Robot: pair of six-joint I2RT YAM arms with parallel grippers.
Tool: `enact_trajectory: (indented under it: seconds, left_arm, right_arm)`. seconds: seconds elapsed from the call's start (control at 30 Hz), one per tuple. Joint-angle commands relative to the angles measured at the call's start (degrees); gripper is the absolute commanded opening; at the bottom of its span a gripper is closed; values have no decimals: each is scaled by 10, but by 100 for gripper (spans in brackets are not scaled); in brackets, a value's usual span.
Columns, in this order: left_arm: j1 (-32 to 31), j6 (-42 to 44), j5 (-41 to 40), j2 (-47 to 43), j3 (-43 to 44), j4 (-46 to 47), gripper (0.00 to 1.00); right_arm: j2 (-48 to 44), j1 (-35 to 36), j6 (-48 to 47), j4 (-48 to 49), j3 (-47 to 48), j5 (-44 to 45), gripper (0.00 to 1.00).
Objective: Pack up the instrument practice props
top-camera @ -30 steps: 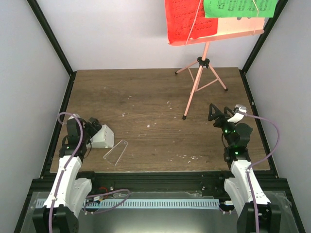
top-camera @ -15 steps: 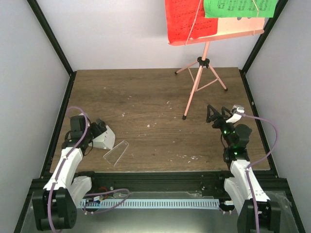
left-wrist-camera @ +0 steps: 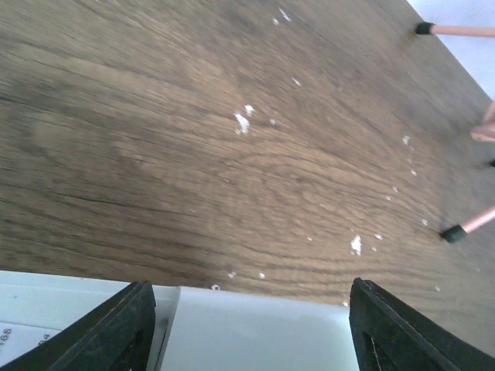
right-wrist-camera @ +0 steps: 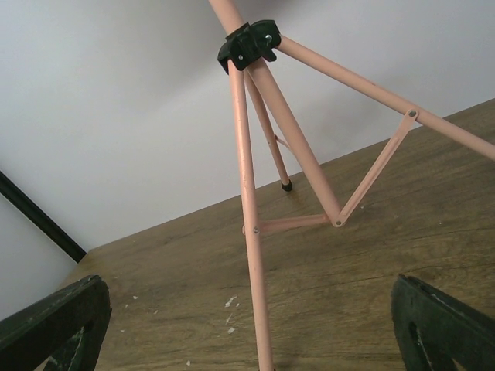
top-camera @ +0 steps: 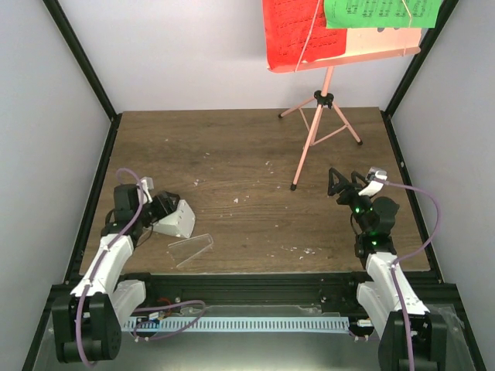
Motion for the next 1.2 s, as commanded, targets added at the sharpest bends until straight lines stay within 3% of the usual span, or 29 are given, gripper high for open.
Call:
enact_trajectory:
  seconds: [0.0, 0.43, 0.6, 0.77, 0.87, 1.07, 1.17]
  left_arm:
    - [-18, -18, 90, -5, -27, 60, 69]
    - [-234, -35, 29, 104, 16, 161, 69]
    - [-279, -43, -4, 135, 51, 153, 76]
    - [-274, -37, -122, 59, 84, 66, 84]
    - [-241, -47, -180, 6, 93, -4, 93]
    - [-67, -93, -78, -6, 37, -60, 95]
    - [-44, -109, -86, 2, 13, -72, 95]
  right_arm:
    - [4, -3, -2, 11, 0, 7, 100]
    - [4, -3, -5, 9, -2, 10, 100]
    - [7, -3, -7, 12, -5, 10, 100]
    - [8, -3, -9, 16, -7, 3, 100]
    - [12, -3, -11, 25, -11, -6, 100]
    - [25, -3, -13, 31, -10, -21, 100]
    - [25, -3, -14, 30, -9, -23, 100]
